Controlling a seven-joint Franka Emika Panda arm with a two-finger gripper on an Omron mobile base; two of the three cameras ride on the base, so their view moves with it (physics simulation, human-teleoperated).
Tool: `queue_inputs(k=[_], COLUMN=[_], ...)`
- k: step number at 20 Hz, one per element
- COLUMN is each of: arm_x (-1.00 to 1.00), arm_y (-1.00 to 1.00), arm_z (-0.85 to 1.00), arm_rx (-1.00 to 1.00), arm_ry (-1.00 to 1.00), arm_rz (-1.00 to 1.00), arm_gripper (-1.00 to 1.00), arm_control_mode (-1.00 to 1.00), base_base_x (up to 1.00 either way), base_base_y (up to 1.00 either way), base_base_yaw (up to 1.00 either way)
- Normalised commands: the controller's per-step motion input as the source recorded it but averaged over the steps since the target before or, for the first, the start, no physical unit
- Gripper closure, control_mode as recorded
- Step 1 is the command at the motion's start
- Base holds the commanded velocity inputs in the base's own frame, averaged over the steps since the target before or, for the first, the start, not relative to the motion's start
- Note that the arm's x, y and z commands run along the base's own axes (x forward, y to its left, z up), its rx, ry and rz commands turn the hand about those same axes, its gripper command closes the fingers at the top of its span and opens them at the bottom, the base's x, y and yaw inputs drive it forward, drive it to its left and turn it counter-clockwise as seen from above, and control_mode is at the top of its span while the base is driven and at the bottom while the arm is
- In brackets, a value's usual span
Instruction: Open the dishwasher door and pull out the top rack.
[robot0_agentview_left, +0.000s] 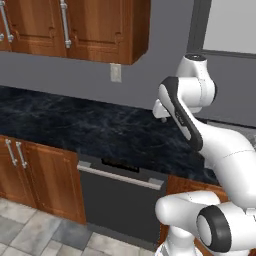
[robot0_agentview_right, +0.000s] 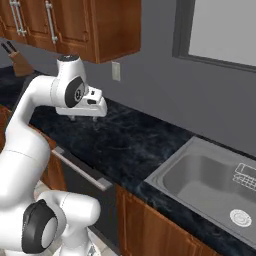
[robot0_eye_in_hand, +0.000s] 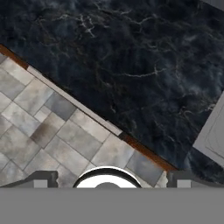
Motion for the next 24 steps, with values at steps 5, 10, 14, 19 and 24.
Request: queue_inputs(k=[5,10,14,19,24], arm_x=[0.0,0.0,0.0,0.0,0.0], arm_y=[0.0,0.0,0.0,0.0,0.01], arm_z=[0.0,0.0,0.0,0.0,-0.24], arm_rx=[0.0,0.0,0.0,0.0,0.0], arm_ry=[0.0,0.0,0.0,0.0,0.0], arm_rz=[0.0,0.0,0.0,0.0,0.18], arm_gripper=[-1.0,-1.0,-1.0,-1.0,-1.0], arm_control_mode=[1.0,1.0,1.0,1.0,-1.0], base_base_x=[-0.04,-0.08,-0.03,0.0,0.0], base_base_y=[-0.39,-0.45,-0.45,-0.34,0.0], base_base_yaw=[0.43,0.4,0.38,0.3,0.0])
